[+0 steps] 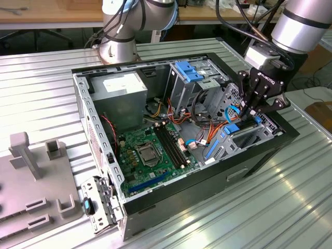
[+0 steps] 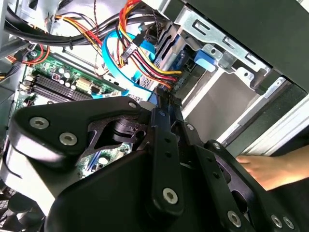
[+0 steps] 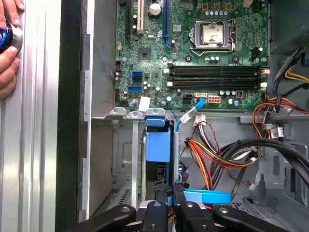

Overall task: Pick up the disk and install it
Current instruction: 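Insert the second disk wire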

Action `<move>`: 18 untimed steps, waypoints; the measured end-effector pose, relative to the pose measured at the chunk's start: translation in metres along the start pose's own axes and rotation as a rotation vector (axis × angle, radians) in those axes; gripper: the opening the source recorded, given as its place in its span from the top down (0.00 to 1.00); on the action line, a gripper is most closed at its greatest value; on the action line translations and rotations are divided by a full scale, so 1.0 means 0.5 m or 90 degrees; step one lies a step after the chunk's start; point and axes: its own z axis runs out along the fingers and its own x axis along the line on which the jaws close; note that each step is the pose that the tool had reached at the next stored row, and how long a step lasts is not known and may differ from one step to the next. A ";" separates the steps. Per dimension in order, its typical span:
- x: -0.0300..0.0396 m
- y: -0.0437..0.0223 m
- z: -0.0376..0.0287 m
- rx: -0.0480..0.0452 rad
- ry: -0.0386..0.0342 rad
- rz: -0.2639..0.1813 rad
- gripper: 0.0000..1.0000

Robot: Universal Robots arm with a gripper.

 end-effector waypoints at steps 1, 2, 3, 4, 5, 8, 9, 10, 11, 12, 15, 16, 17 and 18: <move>0.002 0.000 0.000 0.0001 -0.0032 0.000 0.84; 0.004 0.000 0.000 0.0002 -0.0076 0.000 0.84; 0.005 0.000 0.000 0.0003 -0.0135 0.000 0.84; 0.006 0.000 0.000 0.0004 -0.0190 -0.001 0.84; 0.007 0.000 0.001 0.0005 -0.0231 -0.001 0.84; 0.015 0.000 0.001 0.0006 -0.0292 -0.001 0.84; 0.017 0.000 0.001 0.0006 -0.0322 -0.001 0.84; 0.020 0.000 0.002 0.0007 -0.0358 -0.001 0.84; 0.021 0.000 0.002 0.0008 -0.0375 -0.001 0.84; 0.023 0.000 0.002 0.0008 -0.0389 -0.001 0.84; 0.027 0.000 0.002 0.0009 -0.0439 -0.001 0.84; 0.027 0.001 0.002 0.0009 -0.0464 -0.001 0.84; 0.028 0.001 0.002 0.0010 -0.0502 -0.001 0.84; 0.029 0.001 0.002 0.0010 -0.0534 -0.001 0.84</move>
